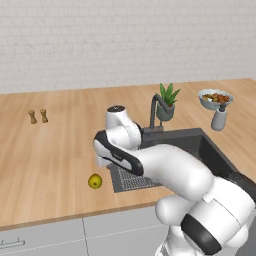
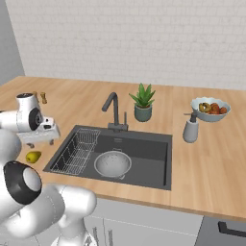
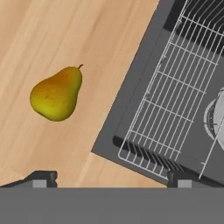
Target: Put the colander in the sink, put the pear in the colander, and turn on the sink faucet and pour water over the colander.
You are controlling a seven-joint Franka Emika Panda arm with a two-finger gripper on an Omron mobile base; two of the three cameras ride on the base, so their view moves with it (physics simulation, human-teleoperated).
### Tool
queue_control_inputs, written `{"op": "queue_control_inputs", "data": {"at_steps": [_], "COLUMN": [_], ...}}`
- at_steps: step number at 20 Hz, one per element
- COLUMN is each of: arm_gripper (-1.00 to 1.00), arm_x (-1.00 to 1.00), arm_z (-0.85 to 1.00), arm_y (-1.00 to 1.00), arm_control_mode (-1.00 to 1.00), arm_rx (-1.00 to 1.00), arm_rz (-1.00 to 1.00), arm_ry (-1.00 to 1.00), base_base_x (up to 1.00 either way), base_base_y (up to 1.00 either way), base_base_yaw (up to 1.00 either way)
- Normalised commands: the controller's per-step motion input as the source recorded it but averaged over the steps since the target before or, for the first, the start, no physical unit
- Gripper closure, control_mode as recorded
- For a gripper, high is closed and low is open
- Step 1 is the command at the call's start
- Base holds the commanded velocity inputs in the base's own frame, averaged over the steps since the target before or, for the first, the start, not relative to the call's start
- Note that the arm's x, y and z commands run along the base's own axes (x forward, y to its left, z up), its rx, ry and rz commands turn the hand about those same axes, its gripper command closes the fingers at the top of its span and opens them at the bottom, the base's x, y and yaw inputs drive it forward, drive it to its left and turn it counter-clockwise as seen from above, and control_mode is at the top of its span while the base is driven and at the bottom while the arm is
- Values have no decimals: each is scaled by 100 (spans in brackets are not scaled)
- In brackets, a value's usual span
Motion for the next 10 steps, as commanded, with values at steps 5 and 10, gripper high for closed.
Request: {"op": "queue_control_inputs", "data": {"at_steps": [5, 10], "arm_gripper": [-100, -100], "arm_x": [0, 0], "arm_z": [-24, -51], "arm_y": [19, 13], "arm_control_mode": [-100, -100], "arm_rx": [1, 9], "arm_rz": [0, 0], "arm_ry": [2, -2], "base_base_x": [0, 0], "base_base_y": [0, 0], "base_base_yaw": [0, 0]}}
